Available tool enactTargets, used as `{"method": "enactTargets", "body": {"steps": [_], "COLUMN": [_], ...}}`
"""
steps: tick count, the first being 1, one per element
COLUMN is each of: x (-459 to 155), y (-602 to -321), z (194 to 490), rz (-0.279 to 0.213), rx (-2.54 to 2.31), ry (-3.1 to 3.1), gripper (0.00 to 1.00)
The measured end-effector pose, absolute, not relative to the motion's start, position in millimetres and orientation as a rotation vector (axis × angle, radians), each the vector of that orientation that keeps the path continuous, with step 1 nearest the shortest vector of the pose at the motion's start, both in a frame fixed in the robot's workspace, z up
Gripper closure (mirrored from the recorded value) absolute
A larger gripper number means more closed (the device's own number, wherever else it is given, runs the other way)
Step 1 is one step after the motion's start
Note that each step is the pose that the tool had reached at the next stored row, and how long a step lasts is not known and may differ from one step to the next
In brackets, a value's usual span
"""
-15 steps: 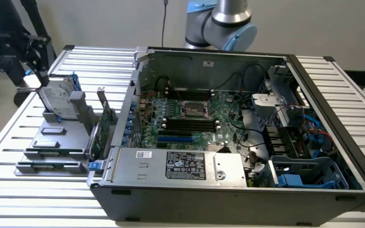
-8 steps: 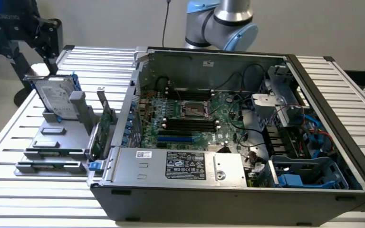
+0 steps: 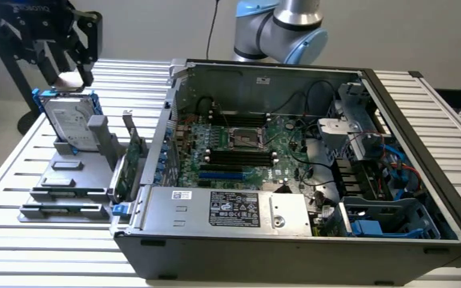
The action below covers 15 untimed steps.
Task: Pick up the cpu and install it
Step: 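Pick up the cpu and move it towards the insertion slot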
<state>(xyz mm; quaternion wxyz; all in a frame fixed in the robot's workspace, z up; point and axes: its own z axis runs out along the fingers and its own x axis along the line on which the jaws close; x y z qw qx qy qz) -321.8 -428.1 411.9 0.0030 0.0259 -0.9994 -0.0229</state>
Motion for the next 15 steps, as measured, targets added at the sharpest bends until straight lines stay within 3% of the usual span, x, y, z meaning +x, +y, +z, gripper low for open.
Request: {"method": "enactTargets", "body": {"steps": [15], "x": [-254], "y": [-426], "z": [417], "rz": [-0.072], "rx": [0.081], "ry": [-3.134], "gripper": [0.45]}}
